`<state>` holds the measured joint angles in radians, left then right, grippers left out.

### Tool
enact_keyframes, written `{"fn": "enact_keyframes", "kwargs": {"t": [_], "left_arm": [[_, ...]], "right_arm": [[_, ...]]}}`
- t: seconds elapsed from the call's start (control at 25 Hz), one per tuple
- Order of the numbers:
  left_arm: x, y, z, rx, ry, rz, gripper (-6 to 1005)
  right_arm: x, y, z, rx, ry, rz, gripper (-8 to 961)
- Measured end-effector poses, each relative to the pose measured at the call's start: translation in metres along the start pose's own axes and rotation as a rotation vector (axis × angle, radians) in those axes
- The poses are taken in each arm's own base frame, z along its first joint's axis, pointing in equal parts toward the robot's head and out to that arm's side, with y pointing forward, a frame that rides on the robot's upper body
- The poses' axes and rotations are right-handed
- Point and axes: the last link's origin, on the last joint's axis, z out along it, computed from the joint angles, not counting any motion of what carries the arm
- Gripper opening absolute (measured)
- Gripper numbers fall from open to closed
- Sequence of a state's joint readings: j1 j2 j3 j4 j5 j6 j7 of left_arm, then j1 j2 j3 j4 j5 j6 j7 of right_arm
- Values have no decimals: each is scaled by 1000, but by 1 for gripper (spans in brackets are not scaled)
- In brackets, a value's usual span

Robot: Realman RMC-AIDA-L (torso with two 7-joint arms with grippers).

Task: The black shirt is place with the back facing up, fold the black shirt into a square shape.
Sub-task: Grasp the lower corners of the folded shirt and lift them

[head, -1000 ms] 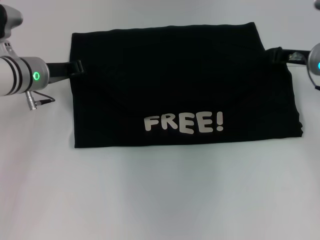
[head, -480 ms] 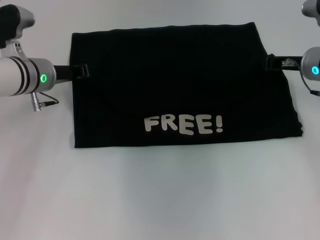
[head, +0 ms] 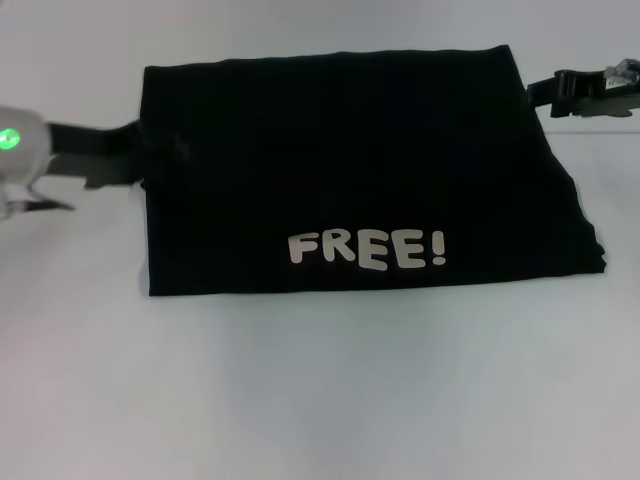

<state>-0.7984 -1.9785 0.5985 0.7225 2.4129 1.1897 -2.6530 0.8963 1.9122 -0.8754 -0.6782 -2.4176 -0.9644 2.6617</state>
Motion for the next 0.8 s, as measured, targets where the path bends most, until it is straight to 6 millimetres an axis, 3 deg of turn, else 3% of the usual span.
{"fn": "enact_keyframes", "kwargs": {"t": [0.2, 0.4, 0.6, 0.64, 0.8], "left_arm": [[-22, -25, -18, -8, -67, 6, 622], [-44, -50, -20, 24, -68, 35, 710], [-58, -60, -9, 45, -71, -9, 797], [-60, -60, -7, 46, -74, -16, 815], [-66, -58, 0, 40, -88, -28, 684]], "right_arm": [[3, 4, -5, -28, 52, 12, 487], [6, 2, -5, -27, 67, 18, 599], [9, -1, -5, -24, 71, 23, 808], [9, -2, -5, -23, 72, 25, 807], [11, -4, -6, -17, 70, 30, 805]]}}
